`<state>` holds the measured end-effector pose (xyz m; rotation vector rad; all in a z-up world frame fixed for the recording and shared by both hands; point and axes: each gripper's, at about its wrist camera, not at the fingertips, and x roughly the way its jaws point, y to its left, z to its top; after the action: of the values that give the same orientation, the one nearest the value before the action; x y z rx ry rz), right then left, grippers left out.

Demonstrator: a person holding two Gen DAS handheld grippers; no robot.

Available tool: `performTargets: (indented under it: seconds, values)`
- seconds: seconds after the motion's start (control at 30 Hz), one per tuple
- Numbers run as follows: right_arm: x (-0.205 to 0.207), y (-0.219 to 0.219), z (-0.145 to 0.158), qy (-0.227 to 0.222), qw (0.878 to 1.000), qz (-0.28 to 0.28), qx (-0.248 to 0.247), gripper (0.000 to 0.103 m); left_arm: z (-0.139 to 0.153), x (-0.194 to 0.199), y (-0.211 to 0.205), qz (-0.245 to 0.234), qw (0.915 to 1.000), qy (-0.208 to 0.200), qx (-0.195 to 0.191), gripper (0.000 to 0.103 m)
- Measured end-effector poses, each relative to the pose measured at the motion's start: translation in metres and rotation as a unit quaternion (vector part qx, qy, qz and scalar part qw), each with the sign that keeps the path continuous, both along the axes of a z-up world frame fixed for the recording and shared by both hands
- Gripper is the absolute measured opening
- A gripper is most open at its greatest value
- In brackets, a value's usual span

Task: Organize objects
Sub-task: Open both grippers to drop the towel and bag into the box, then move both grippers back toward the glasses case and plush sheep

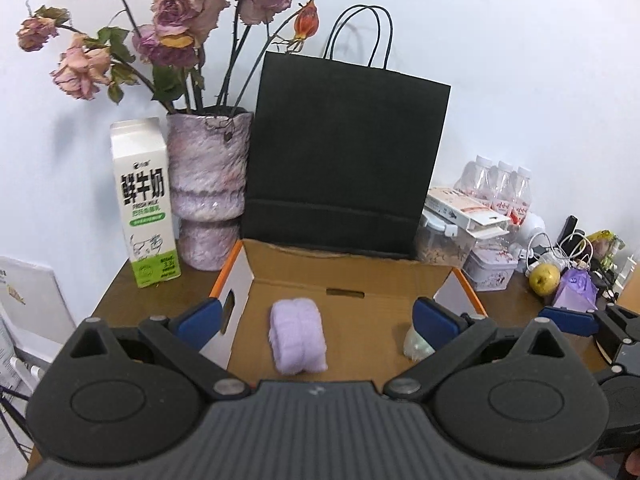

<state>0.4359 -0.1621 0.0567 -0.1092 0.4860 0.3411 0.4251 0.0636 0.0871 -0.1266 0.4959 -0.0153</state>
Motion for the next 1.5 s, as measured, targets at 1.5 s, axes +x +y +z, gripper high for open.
performTargets:
  seconds: [1.5]
  values:
    - [-0.218,-0.042,-0.043,0.006,1.0,-0.011,0.004,0.103,-0.053,-0.219,0.005,0.025,0.9993,0.028,0.01,0.103]
